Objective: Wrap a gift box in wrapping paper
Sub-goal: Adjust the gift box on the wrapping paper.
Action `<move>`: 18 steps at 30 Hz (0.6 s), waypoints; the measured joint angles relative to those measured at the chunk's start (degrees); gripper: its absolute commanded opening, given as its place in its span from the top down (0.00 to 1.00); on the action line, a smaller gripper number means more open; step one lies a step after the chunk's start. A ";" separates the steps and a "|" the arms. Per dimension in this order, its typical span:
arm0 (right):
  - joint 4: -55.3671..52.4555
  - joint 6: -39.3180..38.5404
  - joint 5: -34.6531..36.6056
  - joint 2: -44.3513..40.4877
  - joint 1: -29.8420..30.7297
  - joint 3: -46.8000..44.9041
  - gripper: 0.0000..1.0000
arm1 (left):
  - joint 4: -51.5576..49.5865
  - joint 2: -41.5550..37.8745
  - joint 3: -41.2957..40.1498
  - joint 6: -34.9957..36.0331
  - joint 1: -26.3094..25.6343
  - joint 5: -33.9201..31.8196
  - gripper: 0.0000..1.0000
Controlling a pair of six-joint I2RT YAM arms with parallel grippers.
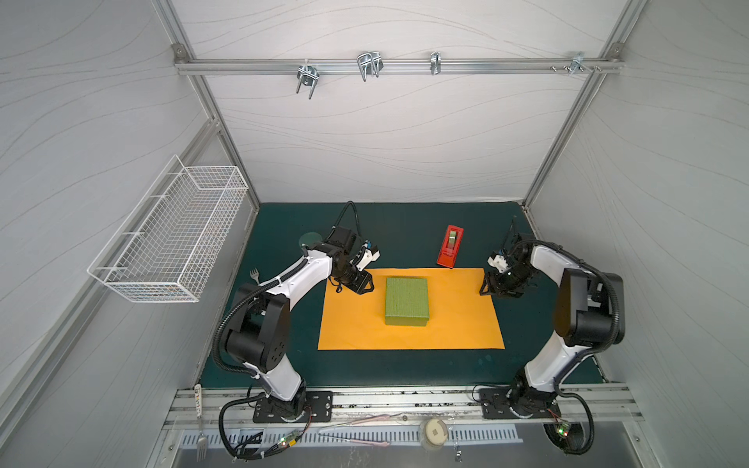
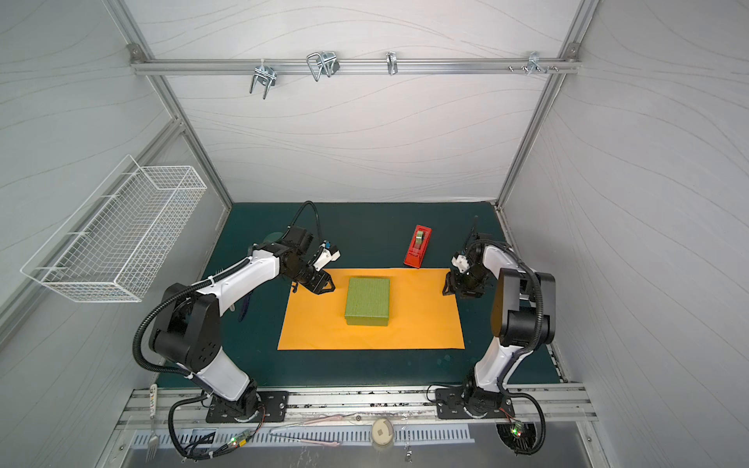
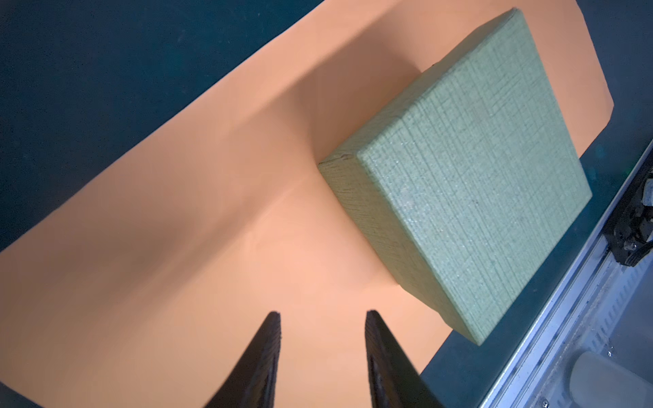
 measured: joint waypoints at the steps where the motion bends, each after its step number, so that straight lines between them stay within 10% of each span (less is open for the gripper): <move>1: 0.00 0.42 -0.02 0.13 -0.09 0.00 0.34 | 0.17 0.02 -0.07 -0.02 0.00 0.00 0.58; 18: 0.92 1.97 -1.40 3.15 -0.13 -0.22 0.37 | 0.63 3.43 -3.56 1.03 -2.36 0.79 0.63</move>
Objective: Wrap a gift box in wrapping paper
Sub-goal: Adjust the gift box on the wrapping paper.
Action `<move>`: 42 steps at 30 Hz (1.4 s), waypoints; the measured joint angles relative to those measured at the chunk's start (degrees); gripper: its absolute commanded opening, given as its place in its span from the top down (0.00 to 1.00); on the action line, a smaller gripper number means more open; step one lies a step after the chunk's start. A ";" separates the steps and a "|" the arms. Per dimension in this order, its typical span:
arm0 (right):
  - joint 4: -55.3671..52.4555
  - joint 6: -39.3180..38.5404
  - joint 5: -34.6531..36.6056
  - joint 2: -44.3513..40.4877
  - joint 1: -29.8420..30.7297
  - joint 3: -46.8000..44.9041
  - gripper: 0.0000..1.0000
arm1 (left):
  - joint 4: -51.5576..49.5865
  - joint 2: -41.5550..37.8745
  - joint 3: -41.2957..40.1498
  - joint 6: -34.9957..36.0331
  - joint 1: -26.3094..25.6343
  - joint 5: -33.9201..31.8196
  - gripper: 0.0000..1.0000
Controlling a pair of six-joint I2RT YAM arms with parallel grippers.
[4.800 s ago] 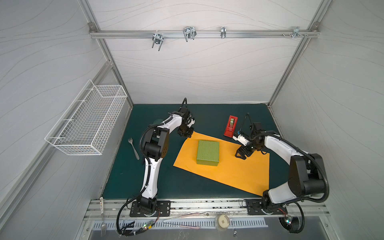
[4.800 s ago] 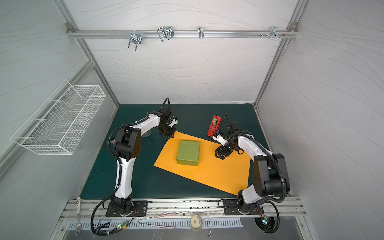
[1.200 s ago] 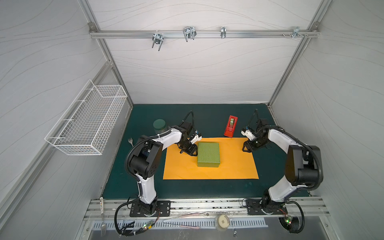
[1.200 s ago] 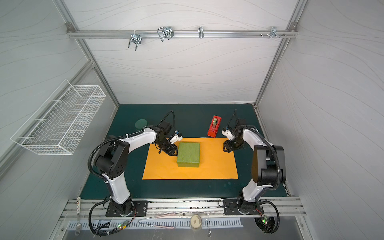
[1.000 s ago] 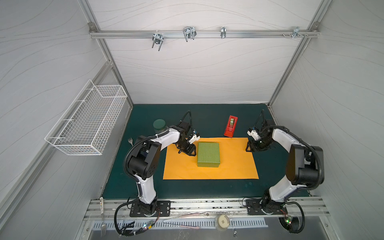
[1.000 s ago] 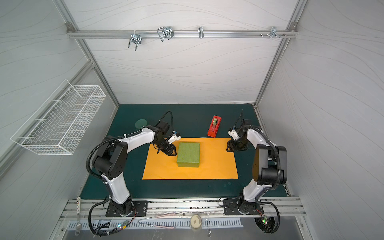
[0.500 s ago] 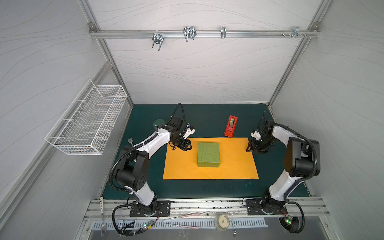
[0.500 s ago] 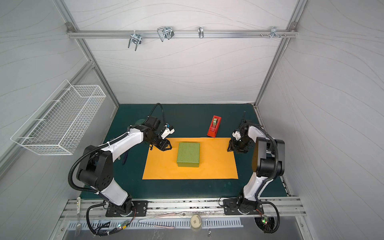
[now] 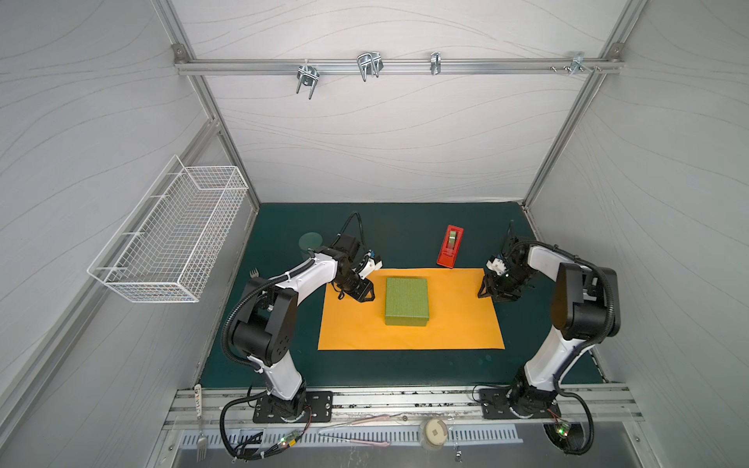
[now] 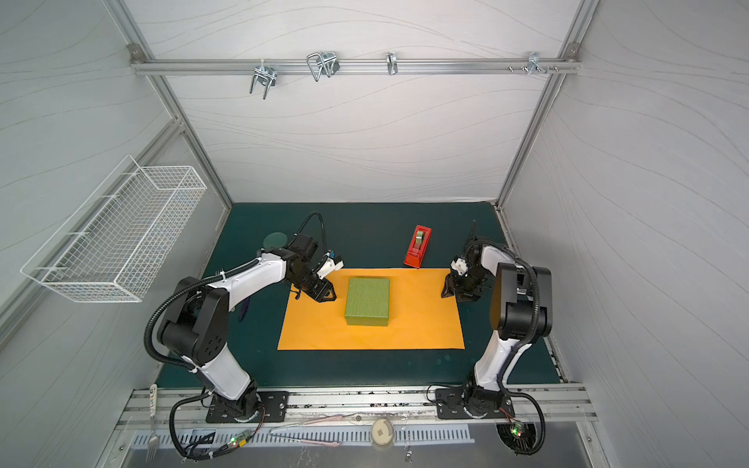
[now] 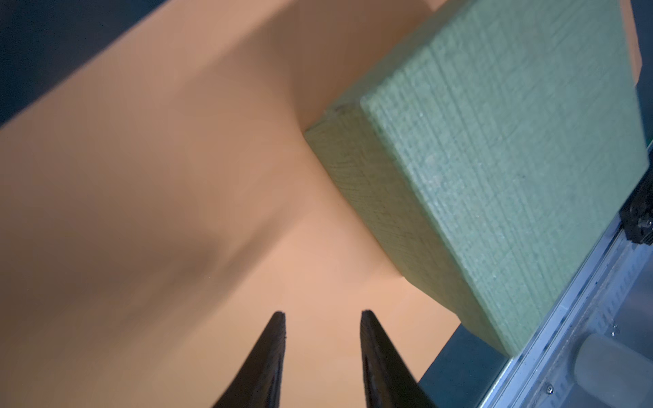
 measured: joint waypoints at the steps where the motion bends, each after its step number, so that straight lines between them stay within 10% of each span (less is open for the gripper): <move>1: 0.09 0.00 -0.07 0.04 0.00 0.00 0.37 | 0.00 0.13 -0.46 0.02 -0.55 0.04 0.63; 21: 0.22 -0.04 -1.20 0.20 -0.15 0.00 0.39 | 1.90 1.81 -1.68 -1.05 -2.80 1.77 0.62; 28: 0.24 -0.26 -1.66 0.20 -0.15 0.00 0.39 | 6.05 -11.85 -8.22 2.05 -1.05 -5.11 0.43; 34: 0.28 -0.28 -1.92 0.20 -0.33 0.00 0.39 | 11.39 -22.84 -9.73 11.58 -11.45 -12.31 0.27; 42: 0.31 -0.70 -2.16 0.20 -0.83 -0.07 0.40 | 14.95 -15.50 -9.20 22.60 -25.92 -21.51 0.01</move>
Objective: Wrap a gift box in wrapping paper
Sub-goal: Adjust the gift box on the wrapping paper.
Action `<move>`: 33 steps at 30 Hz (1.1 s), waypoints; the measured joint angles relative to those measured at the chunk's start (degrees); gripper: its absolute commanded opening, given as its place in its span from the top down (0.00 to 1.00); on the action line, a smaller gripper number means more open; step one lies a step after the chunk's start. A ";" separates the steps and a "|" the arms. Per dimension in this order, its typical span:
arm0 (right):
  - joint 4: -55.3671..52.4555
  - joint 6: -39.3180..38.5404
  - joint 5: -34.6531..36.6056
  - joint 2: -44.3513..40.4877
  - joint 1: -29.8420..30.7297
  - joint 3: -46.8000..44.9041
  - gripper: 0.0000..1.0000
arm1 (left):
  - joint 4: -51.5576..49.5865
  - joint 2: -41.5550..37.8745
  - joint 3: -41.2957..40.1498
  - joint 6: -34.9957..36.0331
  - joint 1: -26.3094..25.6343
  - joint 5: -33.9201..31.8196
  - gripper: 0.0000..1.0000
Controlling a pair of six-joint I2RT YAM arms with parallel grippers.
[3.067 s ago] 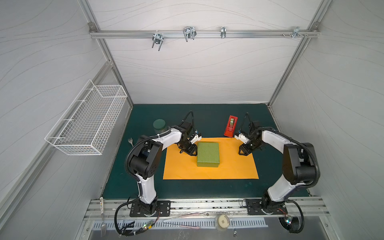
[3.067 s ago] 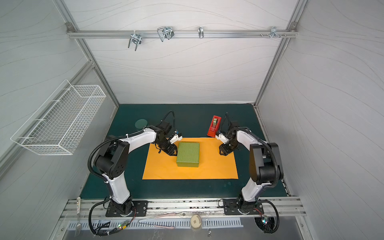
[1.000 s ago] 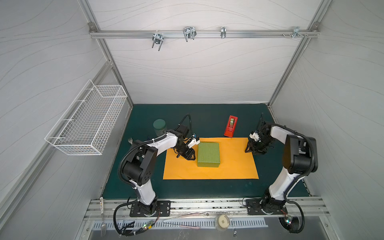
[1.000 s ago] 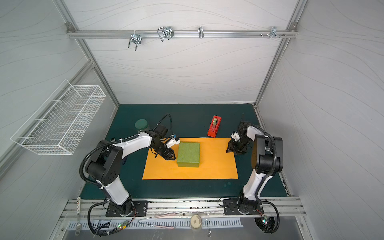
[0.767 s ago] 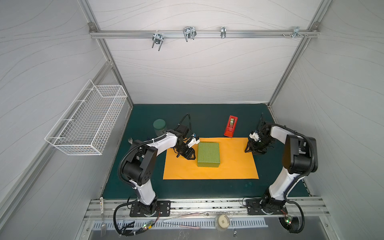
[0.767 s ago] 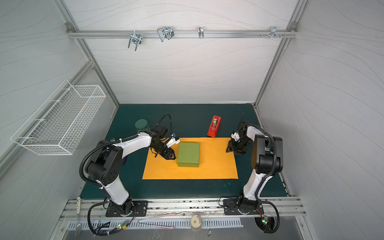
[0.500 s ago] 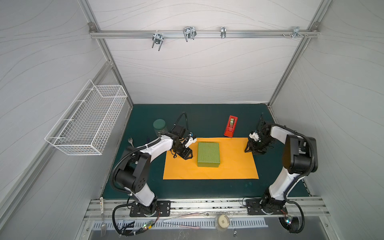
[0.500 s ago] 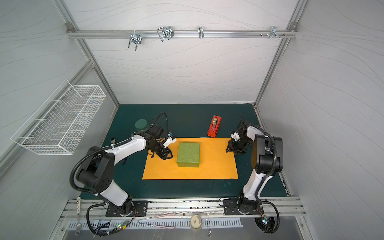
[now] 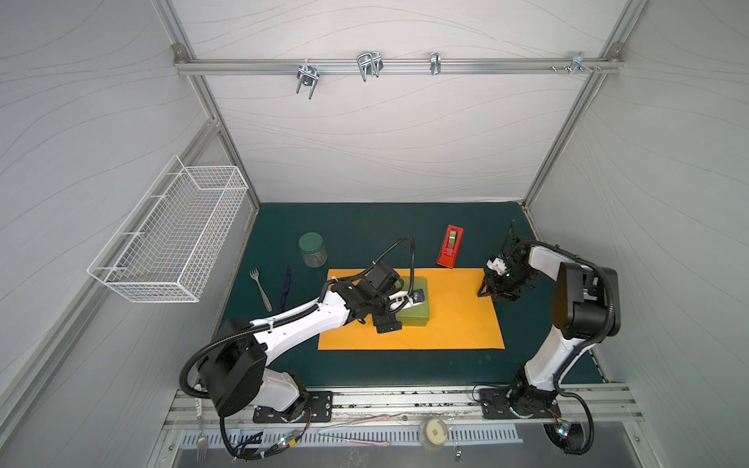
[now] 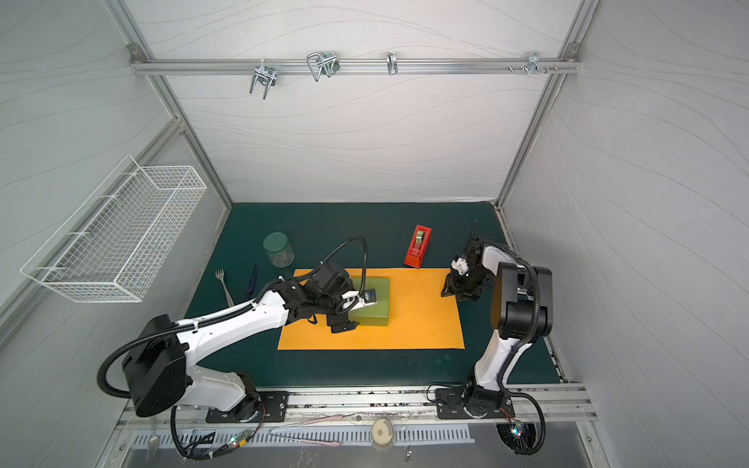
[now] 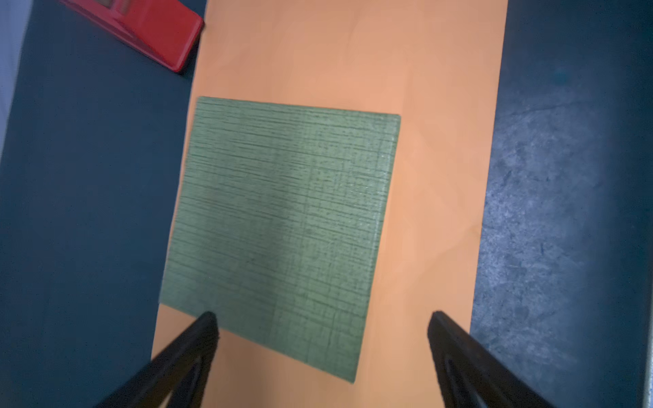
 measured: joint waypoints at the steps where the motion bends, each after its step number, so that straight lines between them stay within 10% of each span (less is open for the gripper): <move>1: 0.02 -0.44 -0.11 0.00 -0.02 -0.02 0.40 | 0.44 1.25 0.13 0.90 -0.92 -0.90 0.00; 17: 0.02 -2.12 -1.66 0.00 -1.16 -0.26 0.40 | 12.37 10.12 0.79 5.70 -5.66 -15.06 0.12; 33: 0.57 -2.03 0.09 0.00 -1.42 -0.63 0.42 | 7.72 6.14 3.63 -0.92 -5.70 -8.04 0.06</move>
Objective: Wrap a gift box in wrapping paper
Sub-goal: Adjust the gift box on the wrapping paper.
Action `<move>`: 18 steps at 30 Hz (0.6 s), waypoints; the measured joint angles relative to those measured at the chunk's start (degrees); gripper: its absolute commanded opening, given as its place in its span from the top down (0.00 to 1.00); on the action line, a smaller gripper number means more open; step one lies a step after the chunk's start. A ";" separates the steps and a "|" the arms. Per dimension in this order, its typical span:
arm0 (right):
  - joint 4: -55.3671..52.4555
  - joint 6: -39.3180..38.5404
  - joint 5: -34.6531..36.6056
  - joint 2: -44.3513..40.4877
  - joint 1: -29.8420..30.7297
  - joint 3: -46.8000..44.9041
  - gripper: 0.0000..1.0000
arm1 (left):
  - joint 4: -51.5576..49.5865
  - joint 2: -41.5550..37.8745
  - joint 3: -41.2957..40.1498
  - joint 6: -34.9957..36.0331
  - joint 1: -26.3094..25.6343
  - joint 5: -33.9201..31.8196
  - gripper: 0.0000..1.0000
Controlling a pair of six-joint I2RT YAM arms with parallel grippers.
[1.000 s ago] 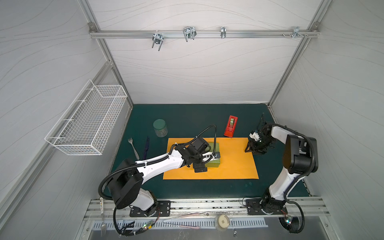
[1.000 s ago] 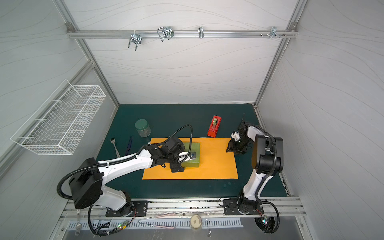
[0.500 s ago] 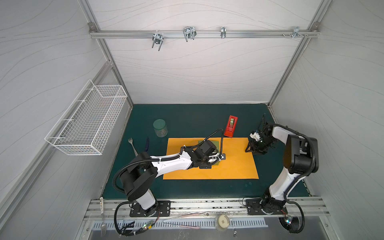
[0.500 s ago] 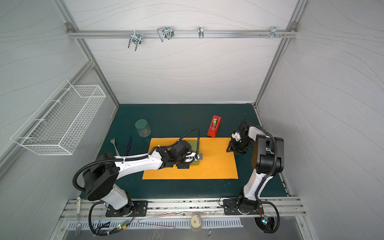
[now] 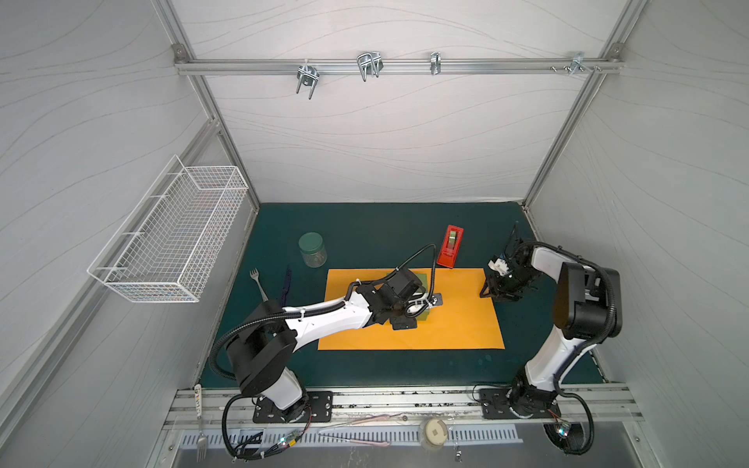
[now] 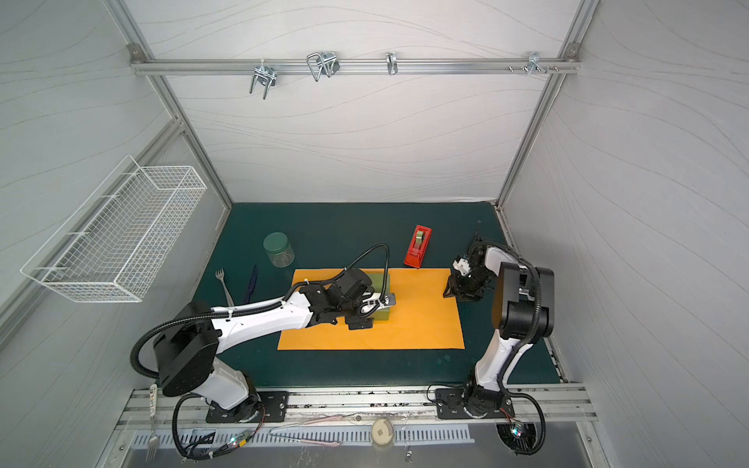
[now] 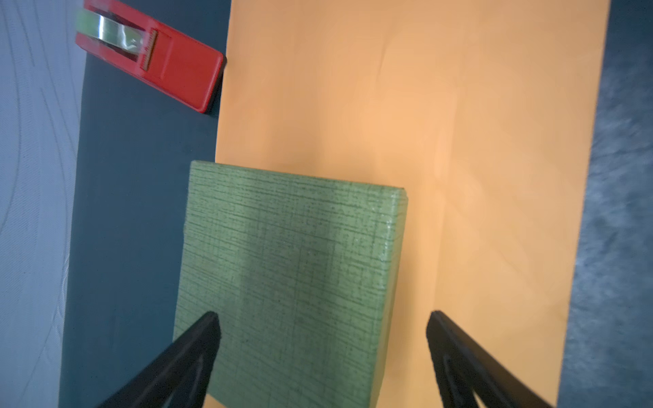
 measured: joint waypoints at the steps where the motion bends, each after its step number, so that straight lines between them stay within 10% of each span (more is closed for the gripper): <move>1: 0.02 0.09 0.09 0.00 0.02 0.00 0.42 | -0.24 -0.76 0.07 -0.50 0.00 0.55 0.06; 18: 1.16 0.11 -9.03 0.59 0.50 -0.31 0.52 | -2.84 -3.93 0.13 -6.47 4.72 6.58 0.08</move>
